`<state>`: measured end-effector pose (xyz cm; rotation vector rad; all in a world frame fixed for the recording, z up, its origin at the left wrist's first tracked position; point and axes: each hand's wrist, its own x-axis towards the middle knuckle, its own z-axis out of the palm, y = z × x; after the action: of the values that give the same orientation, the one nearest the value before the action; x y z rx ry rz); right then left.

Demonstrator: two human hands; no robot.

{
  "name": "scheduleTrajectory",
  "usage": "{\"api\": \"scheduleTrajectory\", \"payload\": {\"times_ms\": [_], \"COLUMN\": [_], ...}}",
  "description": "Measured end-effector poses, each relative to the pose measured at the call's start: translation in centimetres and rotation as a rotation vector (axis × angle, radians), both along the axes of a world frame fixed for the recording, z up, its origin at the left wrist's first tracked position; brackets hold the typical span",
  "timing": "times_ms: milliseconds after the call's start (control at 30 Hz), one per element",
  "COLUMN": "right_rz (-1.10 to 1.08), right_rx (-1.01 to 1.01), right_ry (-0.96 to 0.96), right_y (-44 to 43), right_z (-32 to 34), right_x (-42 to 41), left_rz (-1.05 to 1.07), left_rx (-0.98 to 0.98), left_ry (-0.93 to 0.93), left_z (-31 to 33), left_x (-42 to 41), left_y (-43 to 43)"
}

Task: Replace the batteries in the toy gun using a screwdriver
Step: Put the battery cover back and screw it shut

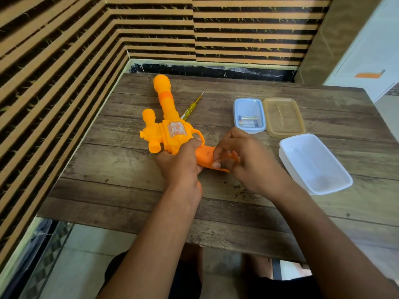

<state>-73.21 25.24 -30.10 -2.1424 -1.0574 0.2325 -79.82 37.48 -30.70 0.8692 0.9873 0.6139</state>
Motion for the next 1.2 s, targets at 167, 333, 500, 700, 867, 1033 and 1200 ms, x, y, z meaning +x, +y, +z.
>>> {"api": "scheduleTrajectory", "payload": {"times_ms": [167, 333, 500, 700, 867, 1033, 1200], "right_rz": [-0.027, -0.054, -0.104, -0.269, -0.385, -0.466, -0.387], "right_rx": [0.012, 0.005, 0.038, 0.137, 0.25, 0.296, 0.34], "right_ry": [0.04, 0.061, 0.104, 0.374, 0.689, 0.755, 0.812], "right_y": [0.0, 0.07, 0.11, 0.48, 0.66, 0.95, 0.79], "right_z": [0.12, 0.07, -0.01, 0.1, 0.13, -0.1, -0.64], "right_x": [0.14, 0.15, 0.04, -0.22, -0.37, -0.24, -0.15], "left_rz": [-0.006, -0.002, -0.006, 0.004, 0.012, -0.002, 0.011], "left_rx": [-0.004, -0.009, -0.019, -0.043, -0.053, -0.079, -0.077], "left_ry": [0.007, 0.015, 0.014, 0.0, -0.017, -0.008, -0.018], "left_z": [0.16, 0.18, 0.15, 0.56, 0.79, 0.8, 0.98], "left_x": [-0.02, -0.01, 0.02, 0.08, 0.04, -0.05, -0.1], "left_y": [-0.04, -0.07, 0.01, -0.1, -0.04, 0.01, 0.2]}}
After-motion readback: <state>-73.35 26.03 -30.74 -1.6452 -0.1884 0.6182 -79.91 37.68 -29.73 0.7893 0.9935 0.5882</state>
